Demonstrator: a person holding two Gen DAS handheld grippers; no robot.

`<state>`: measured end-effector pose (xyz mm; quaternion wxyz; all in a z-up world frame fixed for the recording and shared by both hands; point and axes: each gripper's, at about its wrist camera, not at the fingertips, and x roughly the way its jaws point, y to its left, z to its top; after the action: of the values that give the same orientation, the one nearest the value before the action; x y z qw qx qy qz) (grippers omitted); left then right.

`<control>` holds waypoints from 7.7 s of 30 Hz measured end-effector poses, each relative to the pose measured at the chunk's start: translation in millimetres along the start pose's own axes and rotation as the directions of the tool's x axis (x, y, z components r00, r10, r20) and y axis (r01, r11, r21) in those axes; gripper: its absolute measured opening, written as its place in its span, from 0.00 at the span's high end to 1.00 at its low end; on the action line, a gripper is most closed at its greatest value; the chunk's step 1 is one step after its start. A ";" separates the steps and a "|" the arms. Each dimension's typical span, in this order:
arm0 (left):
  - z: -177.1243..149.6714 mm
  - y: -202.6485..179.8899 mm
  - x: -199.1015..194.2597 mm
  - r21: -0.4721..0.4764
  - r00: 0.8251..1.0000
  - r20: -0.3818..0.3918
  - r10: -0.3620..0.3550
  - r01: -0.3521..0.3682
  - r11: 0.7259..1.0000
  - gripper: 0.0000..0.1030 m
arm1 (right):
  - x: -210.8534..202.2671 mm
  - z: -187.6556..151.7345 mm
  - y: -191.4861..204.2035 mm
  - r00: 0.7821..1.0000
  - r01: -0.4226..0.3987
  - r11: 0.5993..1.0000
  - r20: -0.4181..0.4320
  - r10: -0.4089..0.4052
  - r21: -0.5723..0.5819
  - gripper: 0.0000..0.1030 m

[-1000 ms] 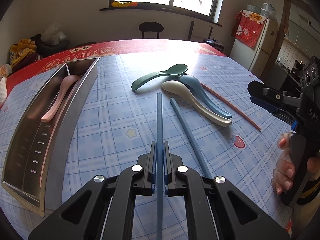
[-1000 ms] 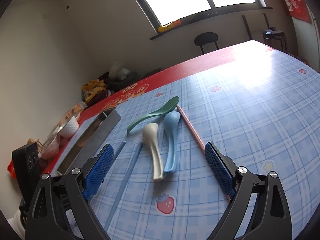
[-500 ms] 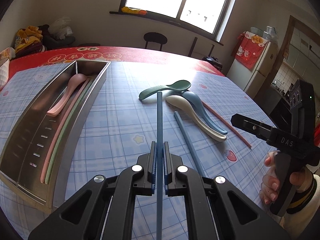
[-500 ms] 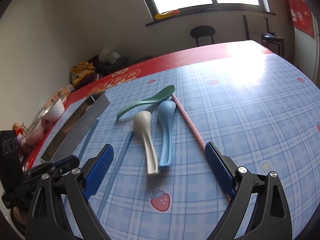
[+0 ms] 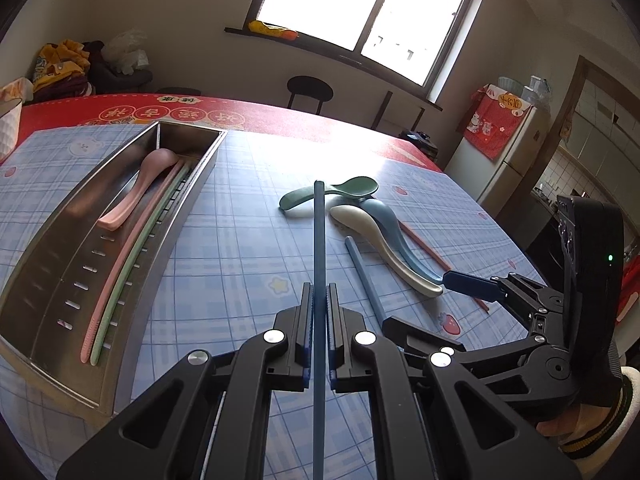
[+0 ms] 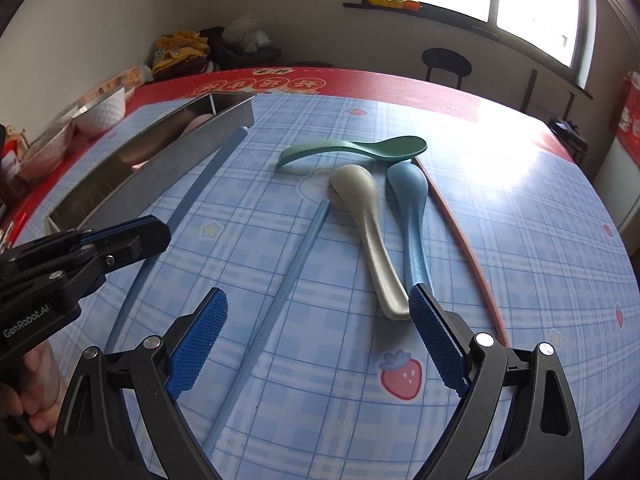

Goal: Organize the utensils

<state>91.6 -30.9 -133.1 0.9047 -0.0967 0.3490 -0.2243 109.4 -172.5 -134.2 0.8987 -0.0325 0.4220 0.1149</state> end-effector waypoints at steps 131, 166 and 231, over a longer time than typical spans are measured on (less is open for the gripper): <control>110.3 78.5 -6.4 0.086 0.987 -0.103 0.123 -0.115 0.990 0.95 | -17.2 -16.4 -57.7 0.927 -0.343 0.896 0.252 0.277 0.280 0.94; 48.8 56.5 -52.9 0.198 0.970 0.013 0.243 -0.241 0.950 0.51 | -9.8 -14.1 -59.0 0.931 -0.350 0.888 0.220 0.293 0.299 0.94; 2.8 163.7 -142.3 -0.020 0.909 0.258 0.328 -0.335 0.942 0.06 | 39.1 68.7 81.4 0.983 -0.141 0.970 -0.087 0.161 0.199 0.70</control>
<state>55.6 180.6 -101.6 0.9684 -0.0531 0.2370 -0.0574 166.0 -75.8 -117.0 0.8635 0.0808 0.4778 0.1399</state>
